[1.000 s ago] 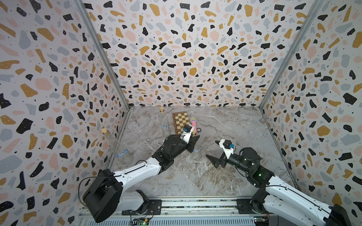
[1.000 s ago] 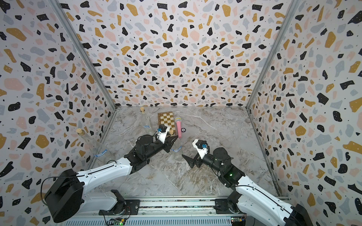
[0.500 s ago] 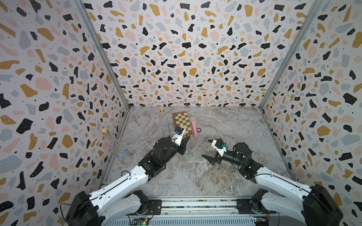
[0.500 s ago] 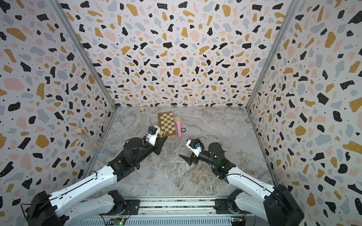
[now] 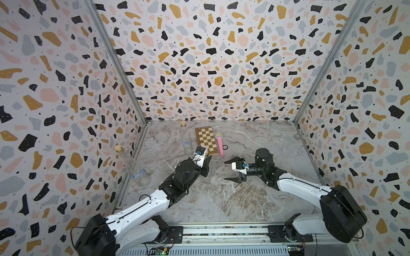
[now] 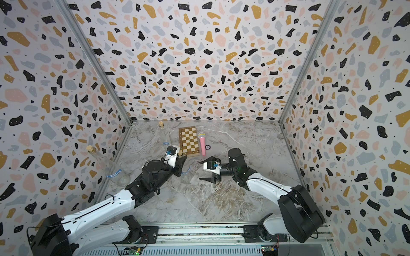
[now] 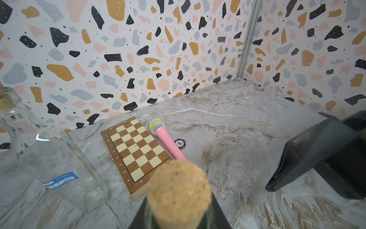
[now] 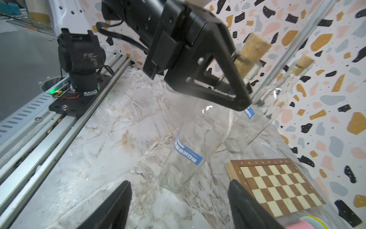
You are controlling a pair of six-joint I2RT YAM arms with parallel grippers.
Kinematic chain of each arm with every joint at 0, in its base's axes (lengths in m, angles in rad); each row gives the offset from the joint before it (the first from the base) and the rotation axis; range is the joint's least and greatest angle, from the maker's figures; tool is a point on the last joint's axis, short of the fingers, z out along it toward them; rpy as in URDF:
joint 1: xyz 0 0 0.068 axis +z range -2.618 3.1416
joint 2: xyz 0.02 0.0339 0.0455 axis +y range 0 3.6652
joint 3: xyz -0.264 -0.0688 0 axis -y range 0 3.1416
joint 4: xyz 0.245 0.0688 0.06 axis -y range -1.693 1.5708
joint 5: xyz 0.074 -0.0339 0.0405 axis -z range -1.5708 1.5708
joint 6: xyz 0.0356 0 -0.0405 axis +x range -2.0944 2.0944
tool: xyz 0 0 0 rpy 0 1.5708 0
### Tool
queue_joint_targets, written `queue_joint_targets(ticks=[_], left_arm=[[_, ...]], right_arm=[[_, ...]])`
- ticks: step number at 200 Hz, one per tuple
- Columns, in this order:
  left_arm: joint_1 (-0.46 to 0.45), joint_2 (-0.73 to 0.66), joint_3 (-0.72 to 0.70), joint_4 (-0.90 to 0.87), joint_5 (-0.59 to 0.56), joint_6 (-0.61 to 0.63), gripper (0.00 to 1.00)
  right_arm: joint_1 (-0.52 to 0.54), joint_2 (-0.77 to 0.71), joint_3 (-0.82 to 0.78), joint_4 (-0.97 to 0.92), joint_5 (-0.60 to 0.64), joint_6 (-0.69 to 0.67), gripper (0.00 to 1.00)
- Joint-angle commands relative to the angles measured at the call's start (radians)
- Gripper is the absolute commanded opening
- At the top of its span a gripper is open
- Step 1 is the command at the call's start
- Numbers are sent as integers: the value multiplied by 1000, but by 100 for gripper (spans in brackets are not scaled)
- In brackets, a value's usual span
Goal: Remove the label from the bottle
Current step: Pick up the bottle from the center of the board.
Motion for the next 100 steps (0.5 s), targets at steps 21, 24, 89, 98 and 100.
queue_joint_targets(ticks=[21,24,89,98,100], left_arm=[[-3,-32,-30,107,44,-9,0],[-3,-34,-32,107,47,-10,0],[-4,-37,-50,113,78,-17,0],[-4,-35,-51,116,77,-18,0],[-4,-35,-51,116,77,-18,0]], right_arm=[[-3,110,110,-96,-106,-33,66],[-2,120,119,-104,-111,-34,65],[8,255,185,-83,-119,-4,58],[8,264,191,-81,-120,-4,58],[8,266,191,-81,-120,-5,58]])
